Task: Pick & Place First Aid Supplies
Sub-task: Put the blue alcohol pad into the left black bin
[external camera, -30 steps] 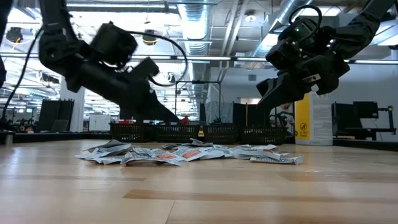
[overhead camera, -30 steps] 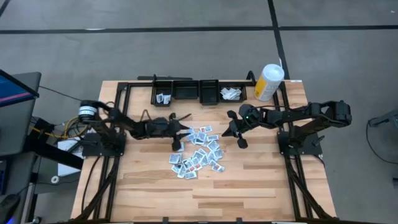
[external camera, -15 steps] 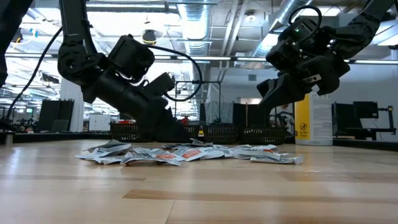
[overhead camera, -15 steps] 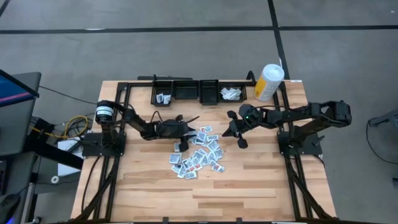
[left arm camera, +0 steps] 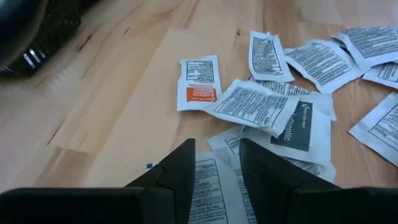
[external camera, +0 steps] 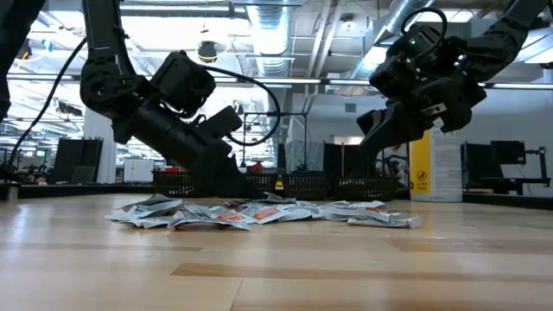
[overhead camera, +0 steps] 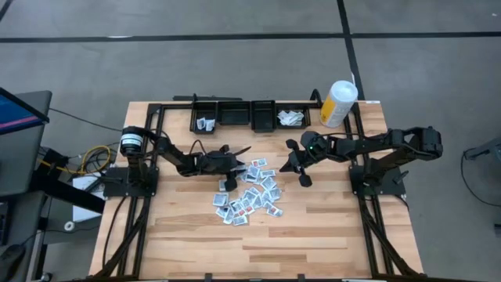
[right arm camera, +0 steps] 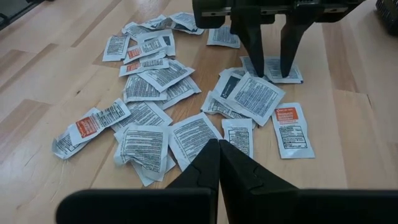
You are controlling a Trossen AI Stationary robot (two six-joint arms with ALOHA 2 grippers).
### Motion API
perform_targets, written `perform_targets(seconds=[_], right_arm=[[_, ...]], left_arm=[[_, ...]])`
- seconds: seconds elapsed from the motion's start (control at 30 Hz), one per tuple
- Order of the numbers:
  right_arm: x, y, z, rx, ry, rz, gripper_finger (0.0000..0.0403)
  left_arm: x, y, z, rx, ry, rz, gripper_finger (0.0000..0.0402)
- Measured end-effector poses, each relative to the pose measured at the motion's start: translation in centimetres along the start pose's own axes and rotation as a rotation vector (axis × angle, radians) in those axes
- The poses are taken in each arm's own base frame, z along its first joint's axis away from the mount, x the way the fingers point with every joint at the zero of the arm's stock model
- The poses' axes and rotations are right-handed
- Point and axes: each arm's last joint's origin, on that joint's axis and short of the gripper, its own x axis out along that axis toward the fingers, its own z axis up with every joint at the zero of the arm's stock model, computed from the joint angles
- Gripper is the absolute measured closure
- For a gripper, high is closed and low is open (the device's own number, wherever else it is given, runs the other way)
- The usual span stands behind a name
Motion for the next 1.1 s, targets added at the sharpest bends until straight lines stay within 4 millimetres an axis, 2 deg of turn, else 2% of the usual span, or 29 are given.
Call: perform_targets(seconds=[0.5,0.63,0.83,1.1], right_arm=[[0.0,-0.01,-0.01,0.001,0.0,-0.001,0.0403],[0.0,0.0,0.0,0.0,0.0,0.0,0.0403],[0.0,0.0,0.0,0.0,0.0,0.0,0.0403],[0.0,0.0,0.0,0.0,0.0,0.0,0.0403]], left_arm=[[-0.01,0.06,-0.32,-0.01,0.033,0.022,0.028],[-0.01,0.04,-0.33,-0.009,0.035,0.021,0.0314],[-0.02,-0.07,-0.31,-0.004,0.032,0.018,0.0392],[-0.17,-0.03,0.09,-0.006,0.01,0.018,0.0397]])
